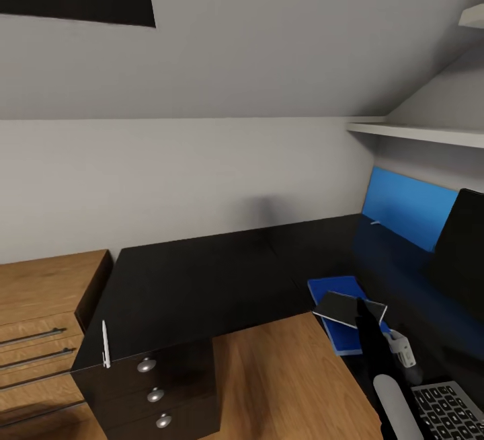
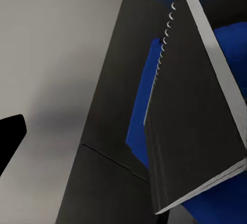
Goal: In the bedroom, organize the workspace by keeping the computer under the desk, ensuring the monitor is on the desk, placing the keyboard on the desk next to the monitor, placing the mouse on the desk next to the keyboard, moving the folder from the swivel chair onto the desk next to the mouse, stacking the notebook on top of the folder with the pen on top of the notebook, and positioning the swivel chair next to the desk.
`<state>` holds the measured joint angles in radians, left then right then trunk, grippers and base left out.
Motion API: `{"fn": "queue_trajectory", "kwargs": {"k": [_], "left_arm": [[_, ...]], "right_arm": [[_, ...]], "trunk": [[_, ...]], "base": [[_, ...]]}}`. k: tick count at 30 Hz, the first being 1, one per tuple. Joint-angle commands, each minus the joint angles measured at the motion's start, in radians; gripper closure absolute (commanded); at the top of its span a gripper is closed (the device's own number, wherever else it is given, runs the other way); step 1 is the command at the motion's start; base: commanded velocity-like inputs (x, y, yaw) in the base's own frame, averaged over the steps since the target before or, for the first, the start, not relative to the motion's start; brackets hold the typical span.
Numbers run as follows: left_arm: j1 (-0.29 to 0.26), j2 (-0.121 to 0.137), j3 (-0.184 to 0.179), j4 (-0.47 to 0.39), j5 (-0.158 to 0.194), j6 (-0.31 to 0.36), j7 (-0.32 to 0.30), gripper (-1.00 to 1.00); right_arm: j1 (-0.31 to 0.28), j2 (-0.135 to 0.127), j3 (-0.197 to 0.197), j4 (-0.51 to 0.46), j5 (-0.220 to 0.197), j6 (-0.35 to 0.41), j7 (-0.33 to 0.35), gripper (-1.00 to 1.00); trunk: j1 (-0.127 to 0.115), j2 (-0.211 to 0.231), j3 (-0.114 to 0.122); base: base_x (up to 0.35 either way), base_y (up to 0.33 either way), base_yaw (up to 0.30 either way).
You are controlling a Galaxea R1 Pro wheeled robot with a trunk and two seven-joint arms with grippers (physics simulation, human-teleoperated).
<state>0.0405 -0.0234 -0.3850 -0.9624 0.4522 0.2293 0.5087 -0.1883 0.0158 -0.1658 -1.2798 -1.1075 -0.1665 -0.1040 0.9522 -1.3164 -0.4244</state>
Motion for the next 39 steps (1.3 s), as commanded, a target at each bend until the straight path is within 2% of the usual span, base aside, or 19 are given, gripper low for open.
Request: {"fn": "queue_trajectory", "kwargs": {"k": [1, 19, 22, 24, 26, 29, 34, 39], "left_arm": [[0.0, 0.0, -0.002, -0.002, 0.006, 0.004, 0.007, -1.0], [0.0, 0.0, -0.002, -0.002, 0.006, 0.003, 0.007, -1.0], [0.0, 0.0, -0.002, -0.002, 0.006, 0.004, 0.007, -1.0], [0.0, 0.0, -0.002, -0.002, 0.006, 0.004, 0.007, -1.0], [0.0, 0.0, -0.002, -0.002, 0.006, 0.003, 0.007, -1.0], [0.0, 0.0, -0.002, -0.002, 0.006, 0.004, 0.007, -1.0], [0.0, 0.0, -0.003, -0.002, 0.006, 0.004, 0.007, -1.0], [0.0, 0.0, -0.003, -0.002, 0.006, 0.003, 0.007, -1.0]], "right_arm": [[0.0, 0.0, 0.0, -0.001, -0.009, -0.003, -0.002, -1.0], [0.0, -0.004, -0.005, -0.004, -0.008, -0.004, -0.001, -1.0], [0.0, -0.011, -0.015, -0.005, -0.009, -0.006, -0.002, -1.0], [0.0, -0.012, -0.033, -0.006, -0.009, -0.006, -0.008, -1.0], [0.0, -0.012, -0.074, -0.008, -0.01, -0.006, -0.023, -1.0], [0.0, -0.013, -0.087, -0.01, -0.011, -0.005, -0.027, -1.0], [0.0, -0.011, -0.085, -0.013, -0.012, -0.004, -0.021, -1.0], [0.0, 0.005, -0.071, -0.058, -0.018, -0.001, -0.001, -1.0]], "trunk": [[0.0, -0.001, -0.001], [0.0, -0.001, -0.001], [0.0, -0.001, -0.001], [0.0, -0.001, -0.001], [0.0, -0.001, -0.001], [0.0, -0.001, -0.001], [0.0, -0.001, -0.001], [0.0, -0.001, -0.001]], "base": [[-0.107, -0.167, 0.0], [-0.022, -0.037, 0.0], [0.0, 0.0, 0.0], [0.0, 0.0, 0.0], [0.0, 0.0, 0.0], [0.0, 0.0, 0.0], [0.0, 0.0, 0.0], [0.0, 0.0, 0.0]]}}
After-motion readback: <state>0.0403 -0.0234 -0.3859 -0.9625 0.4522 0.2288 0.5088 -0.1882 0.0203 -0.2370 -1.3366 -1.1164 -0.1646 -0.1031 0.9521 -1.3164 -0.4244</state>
